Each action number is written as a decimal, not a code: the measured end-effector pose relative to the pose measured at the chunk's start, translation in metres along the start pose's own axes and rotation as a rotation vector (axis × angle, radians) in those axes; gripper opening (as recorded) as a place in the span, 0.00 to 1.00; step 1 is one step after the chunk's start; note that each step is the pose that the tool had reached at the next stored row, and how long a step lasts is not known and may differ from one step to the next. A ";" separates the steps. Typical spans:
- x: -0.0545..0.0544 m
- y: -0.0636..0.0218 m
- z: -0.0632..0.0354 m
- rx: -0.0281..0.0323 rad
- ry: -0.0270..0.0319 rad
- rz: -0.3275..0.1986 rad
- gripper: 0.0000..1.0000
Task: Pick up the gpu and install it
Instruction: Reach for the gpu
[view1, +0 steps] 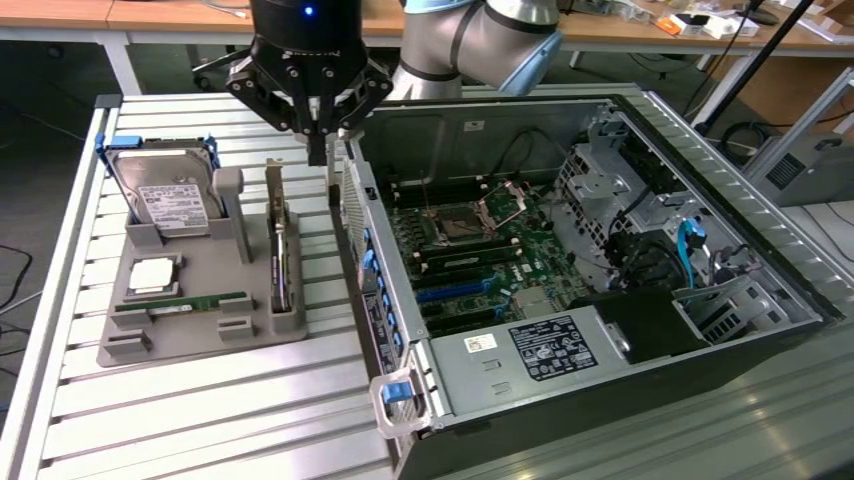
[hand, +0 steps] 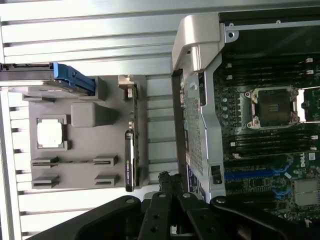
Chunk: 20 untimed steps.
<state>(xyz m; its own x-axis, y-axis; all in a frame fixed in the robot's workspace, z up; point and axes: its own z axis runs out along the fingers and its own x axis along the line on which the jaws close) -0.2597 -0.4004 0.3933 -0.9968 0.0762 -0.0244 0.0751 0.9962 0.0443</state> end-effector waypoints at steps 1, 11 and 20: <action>0.000 0.0000 0.0000 0.0000 0.0000 0.000 0.11; 0.003 -0.0005 -0.0001 0.0000 0.0000 0.000 0.11; 0.005 -0.0011 -0.0001 -0.0001 -0.0001 0.000 0.11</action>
<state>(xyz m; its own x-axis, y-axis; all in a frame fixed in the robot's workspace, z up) -0.2645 -0.4011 0.3933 -0.9968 0.0762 -0.0245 0.0751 0.9962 0.0444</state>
